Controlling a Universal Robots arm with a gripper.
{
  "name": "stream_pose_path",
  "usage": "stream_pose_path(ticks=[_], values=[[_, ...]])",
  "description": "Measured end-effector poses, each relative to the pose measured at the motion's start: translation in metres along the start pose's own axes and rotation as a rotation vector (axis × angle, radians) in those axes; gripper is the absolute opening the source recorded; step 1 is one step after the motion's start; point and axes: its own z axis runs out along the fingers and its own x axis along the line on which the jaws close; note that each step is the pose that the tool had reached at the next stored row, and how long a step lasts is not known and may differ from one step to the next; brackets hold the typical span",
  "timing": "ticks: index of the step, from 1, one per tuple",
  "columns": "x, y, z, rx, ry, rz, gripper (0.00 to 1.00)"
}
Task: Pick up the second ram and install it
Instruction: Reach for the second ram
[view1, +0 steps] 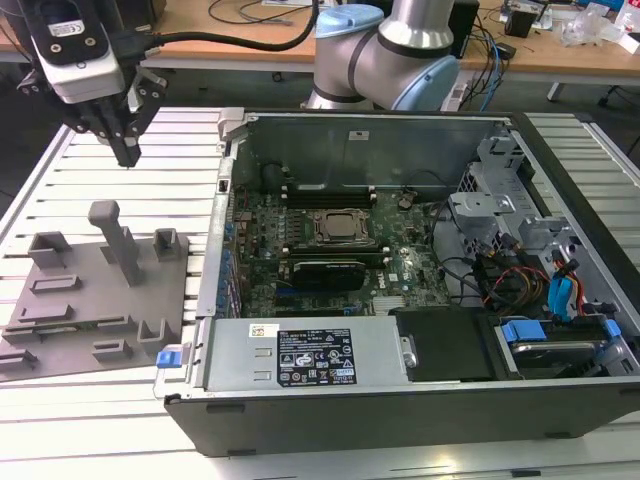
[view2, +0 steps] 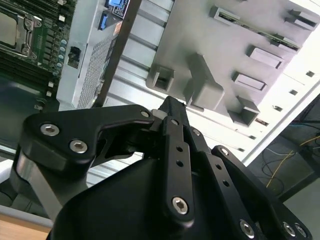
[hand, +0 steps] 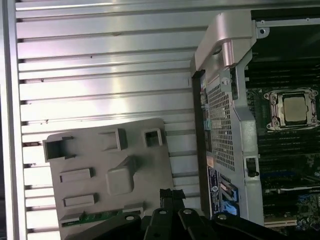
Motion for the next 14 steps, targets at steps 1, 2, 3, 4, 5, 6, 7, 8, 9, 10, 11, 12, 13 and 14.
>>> stream_pose_path(ticks=[1, 2, 3, 4, 5, 6, 7, 8, 9, 10, 11, 12, 13, 14], values=[[0.0035, -0.0003, 0.0000, 0.0000, -0.0001, 0.000, 0.11], [0.0050, -0.0004, 0.0000, 0.0000, 0.0000, 0.000, 0.11], [0.0067, -0.0005, 0.0000, -0.0001, -0.0001, 0.000, 0.11], [0.0090, -0.0007, -0.0001, -0.0001, 0.0000, 0.000, 0.11], [0.0124, -0.0010, 0.0000, -0.0001, -0.0001, 0.000, 0.11], [0.0155, -0.0012, -0.0001, 0.0000, 0.0000, 0.000, 0.11], [0.0181, -0.0014, -0.0001, 0.0000, 0.0000, 0.000, 0.11], [0.0200, -0.0015, -0.0001, 0.0000, 0.0000, 0.000, 0.11], [0.0224, -0.0017, -0.0001, 0.0000, 0.0000, 0.000, 0.11], [0.0246, -0.0019, -0.0002, 0.0000, 0.0000, 0.000, 0.11], [0.0273, -0.0021, -0.0001, -0.0001, -0.0001, 0.000, 0.11], [0.0289, -0.0022, -0.0002, 0.0000, 0.0000, 0.000, 0.11], [0.0304, -0.0023, -0.0002, 0.0000, 0.0000, 0.000, 0.11], [0.0317, -0.0024, -0.0003, 0.0000, 0.0001, 0.000, 0.11]])
